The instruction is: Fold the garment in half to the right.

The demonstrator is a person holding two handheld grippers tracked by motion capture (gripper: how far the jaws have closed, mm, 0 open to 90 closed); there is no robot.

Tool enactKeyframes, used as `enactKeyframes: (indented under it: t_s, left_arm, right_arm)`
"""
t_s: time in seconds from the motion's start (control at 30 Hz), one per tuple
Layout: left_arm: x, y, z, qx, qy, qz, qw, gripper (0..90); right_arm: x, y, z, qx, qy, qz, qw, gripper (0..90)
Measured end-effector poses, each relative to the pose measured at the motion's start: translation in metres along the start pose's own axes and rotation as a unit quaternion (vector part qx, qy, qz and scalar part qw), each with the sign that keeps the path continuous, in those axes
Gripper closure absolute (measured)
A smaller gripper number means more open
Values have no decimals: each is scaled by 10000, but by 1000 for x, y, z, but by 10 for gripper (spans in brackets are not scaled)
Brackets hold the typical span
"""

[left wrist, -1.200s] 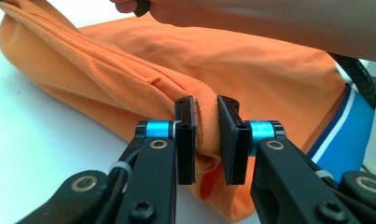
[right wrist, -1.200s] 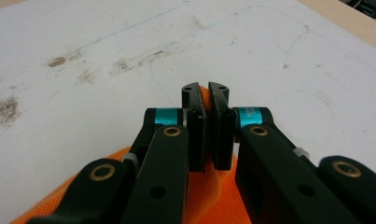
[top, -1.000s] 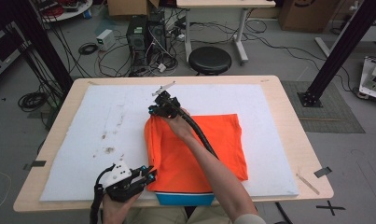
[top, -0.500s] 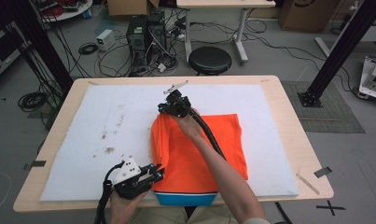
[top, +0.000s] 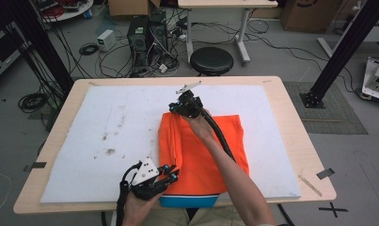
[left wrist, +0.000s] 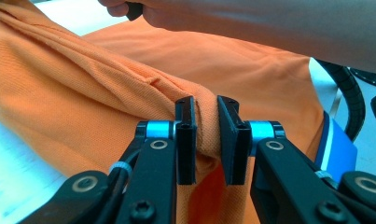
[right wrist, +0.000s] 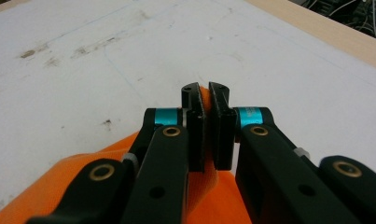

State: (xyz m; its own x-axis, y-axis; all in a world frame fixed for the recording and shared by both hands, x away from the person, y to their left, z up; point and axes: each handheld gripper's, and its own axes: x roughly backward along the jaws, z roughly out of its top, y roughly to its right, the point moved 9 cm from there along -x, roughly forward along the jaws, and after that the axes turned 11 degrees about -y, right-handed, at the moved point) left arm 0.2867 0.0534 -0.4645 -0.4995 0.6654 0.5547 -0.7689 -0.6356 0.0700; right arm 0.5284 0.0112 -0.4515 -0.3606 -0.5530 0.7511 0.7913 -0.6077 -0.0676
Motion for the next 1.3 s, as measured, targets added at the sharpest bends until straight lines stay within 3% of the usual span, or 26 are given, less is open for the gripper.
enactKeyframes:
  t_s: [0.4,0.63,1.3]
  left_arm:
    - [-15,12,12,-41,-52,-83,9999,780]
    - [-28,21,18,-175,-171,-125,9996,780]
    - [-57,42,34,-230,-271,-345,9988,780]
  right_arm:
    - [11,17,-15,-116,7,-145,9998,874]
    - [15,25,-23,-150,-26,-229,9996,874]
    - [33,53,-50,-363,-62,-404,9985,874]
